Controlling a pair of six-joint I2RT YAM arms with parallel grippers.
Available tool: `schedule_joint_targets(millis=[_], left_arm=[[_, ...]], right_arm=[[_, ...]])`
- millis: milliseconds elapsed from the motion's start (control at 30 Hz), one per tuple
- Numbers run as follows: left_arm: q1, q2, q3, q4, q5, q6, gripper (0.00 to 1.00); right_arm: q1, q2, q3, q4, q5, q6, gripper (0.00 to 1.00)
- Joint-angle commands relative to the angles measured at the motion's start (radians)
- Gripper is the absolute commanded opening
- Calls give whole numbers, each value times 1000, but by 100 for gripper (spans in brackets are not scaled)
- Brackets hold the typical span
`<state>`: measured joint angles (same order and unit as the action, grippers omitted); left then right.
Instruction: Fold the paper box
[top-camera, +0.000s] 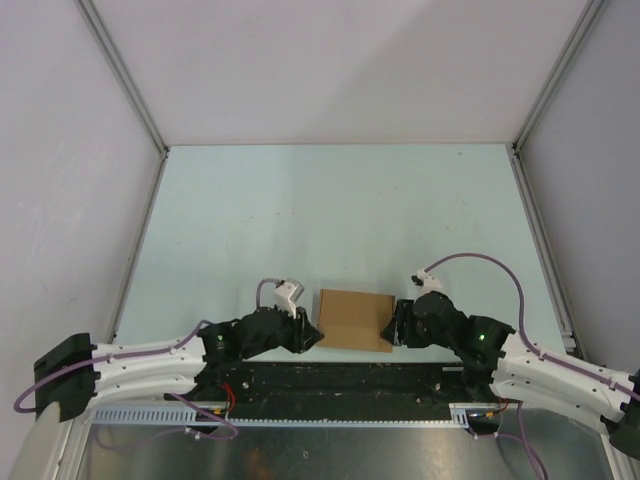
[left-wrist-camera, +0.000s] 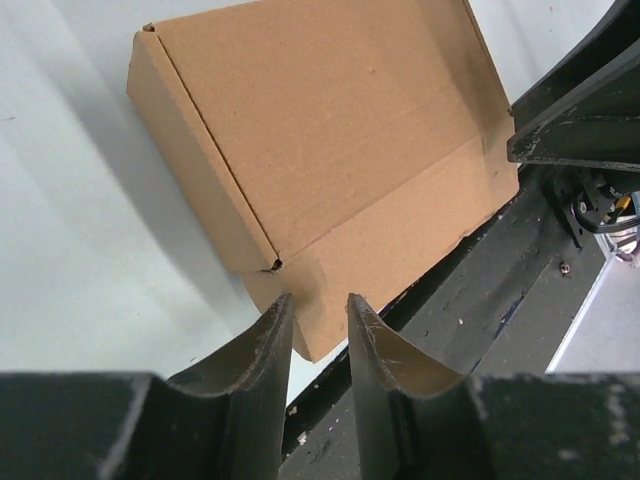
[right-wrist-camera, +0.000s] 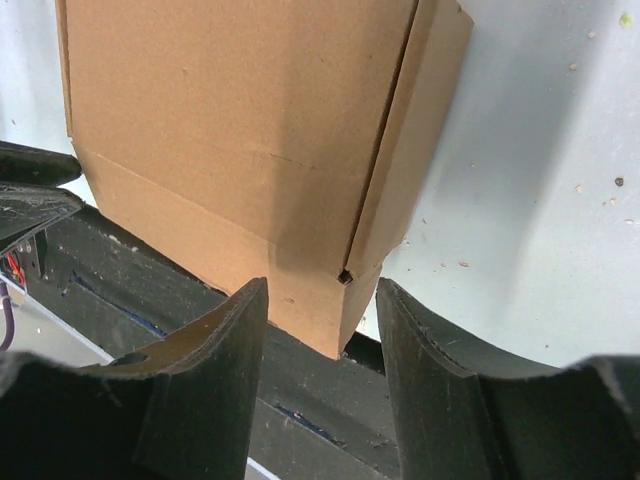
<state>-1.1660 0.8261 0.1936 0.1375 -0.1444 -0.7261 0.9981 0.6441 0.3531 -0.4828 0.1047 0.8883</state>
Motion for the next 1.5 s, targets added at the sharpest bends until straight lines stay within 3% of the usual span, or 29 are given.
schedule_joint_targets(millis=[0, 500, 600, 900, 1167, 1467], left_arm=[[-6, 27, 3, 39, 19, 40, 32], [-4, 47, 1, 36, 6, 56, 26], [-4, 22, 10, 28, 12, 56, 27], [-4, -27, 58, -44, -21, 70, 50], [-4, 79, 84, -49, -24, 63, 50], [-4, 133, 106, -19, -4, 67, 49]], right_arm=[[2, 8, -5, 32, 18, -6, 52], [-3, 8, -6, 32, 26, -5, 51], [-10, -18, 7, 23, 29, -14, 56], [-33, -11, 27, 4, 13, -38, 60], [-70, 20, 32, 32, 10, -60, 60], [-162, 38, 34, 99, -26, -95, 71]])
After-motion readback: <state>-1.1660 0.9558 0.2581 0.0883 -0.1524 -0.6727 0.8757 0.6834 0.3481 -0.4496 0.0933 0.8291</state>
